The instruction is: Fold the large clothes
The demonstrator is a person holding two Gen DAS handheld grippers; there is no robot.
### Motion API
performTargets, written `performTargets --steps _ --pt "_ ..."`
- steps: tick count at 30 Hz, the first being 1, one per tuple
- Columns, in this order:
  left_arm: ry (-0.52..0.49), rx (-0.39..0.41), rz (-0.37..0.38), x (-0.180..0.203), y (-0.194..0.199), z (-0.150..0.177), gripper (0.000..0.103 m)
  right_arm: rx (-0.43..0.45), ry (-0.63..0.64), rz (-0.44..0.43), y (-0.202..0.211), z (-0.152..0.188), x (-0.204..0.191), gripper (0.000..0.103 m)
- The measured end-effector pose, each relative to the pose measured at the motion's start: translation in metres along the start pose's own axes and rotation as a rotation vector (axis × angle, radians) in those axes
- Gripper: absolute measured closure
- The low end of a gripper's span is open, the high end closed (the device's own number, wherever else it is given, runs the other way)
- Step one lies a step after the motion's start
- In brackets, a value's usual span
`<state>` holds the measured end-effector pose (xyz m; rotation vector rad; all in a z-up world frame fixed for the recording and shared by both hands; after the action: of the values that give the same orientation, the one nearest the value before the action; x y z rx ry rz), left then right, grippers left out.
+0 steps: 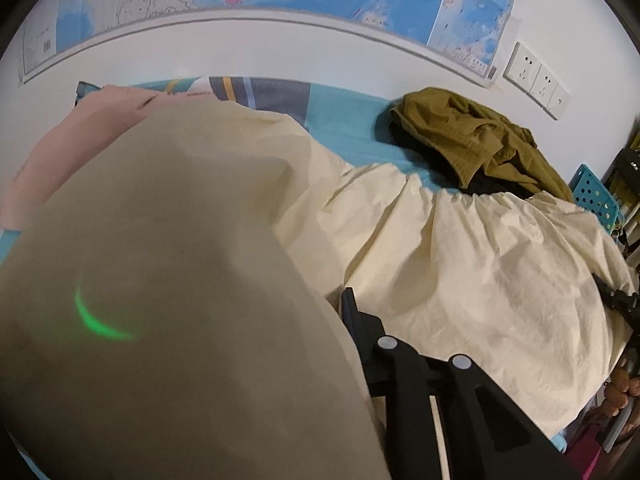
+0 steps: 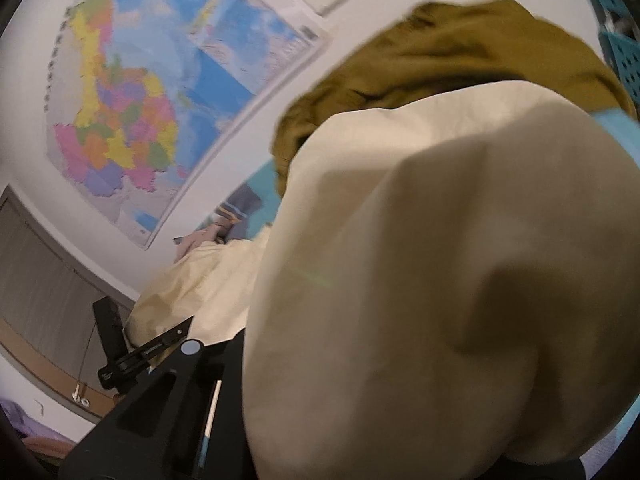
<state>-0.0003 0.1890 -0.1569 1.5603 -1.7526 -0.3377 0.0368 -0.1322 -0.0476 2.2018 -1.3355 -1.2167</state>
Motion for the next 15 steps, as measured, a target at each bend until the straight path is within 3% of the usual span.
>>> performTargets --steps 15 --pt "-0.114 0.132 0.015 0.016 0.053 -0.061 0.091 0.115 0.140 -0.100 0.042 -0.040 -0.081 0.089"
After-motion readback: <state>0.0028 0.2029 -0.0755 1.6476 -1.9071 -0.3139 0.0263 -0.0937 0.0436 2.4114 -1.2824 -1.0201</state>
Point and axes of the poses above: each gripper's, at about its wrist camera, not at the fingertips, and y roughly against the way its jaws point, x to its right, z to its underside, the point moved 10 cm from there along -y, roughly the way its jaws point, and after that the axes turned 14 degrees about z, right-handed, at the moved point
